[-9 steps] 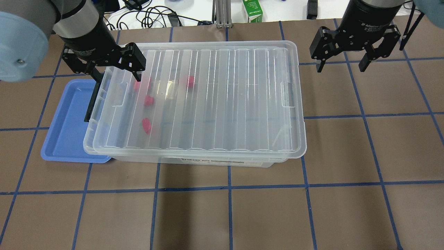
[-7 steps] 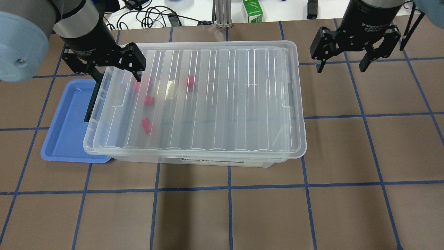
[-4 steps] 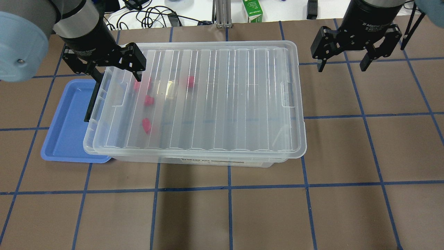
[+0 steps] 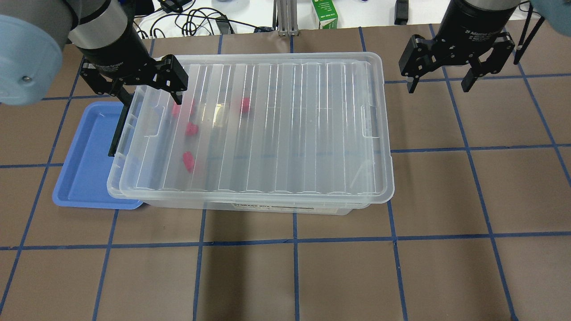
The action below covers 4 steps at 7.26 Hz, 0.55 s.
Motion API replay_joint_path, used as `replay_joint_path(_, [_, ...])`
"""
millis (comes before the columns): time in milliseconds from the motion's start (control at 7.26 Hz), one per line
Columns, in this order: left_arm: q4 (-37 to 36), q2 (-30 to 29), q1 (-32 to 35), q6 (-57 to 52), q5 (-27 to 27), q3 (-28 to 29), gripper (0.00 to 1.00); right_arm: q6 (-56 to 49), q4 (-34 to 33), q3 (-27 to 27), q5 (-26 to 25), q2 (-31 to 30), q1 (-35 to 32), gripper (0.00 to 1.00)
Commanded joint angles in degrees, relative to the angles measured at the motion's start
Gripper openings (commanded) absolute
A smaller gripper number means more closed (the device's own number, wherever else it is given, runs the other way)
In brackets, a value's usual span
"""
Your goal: Place red block in blue tray from box
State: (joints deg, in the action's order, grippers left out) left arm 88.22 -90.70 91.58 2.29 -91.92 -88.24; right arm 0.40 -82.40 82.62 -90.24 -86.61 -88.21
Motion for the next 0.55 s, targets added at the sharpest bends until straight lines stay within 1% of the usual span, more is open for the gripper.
replay_joint_path(0, [0.0, 0.0, 0.0, 0.0, 0.1, 0.0, 1.0, 0.9, -0.6, -0.2, 0.3, 2.2, -0.2, 1.0])
replay_joint_path(275, [0.0, 0.0, 0.0, 0.1, 0.0, 0.0, 1.0, 0.7, -5.4, -0.4, 1.0, 8.1, -0.8, 1.0])
replay_joint_path(413, [0.0, 0.0, 0.0, 0.1, 0.0, 0.0, 1.0, 0.6, -6.0, -0.1, 1.0, 9.0, -1.3, 1.0])
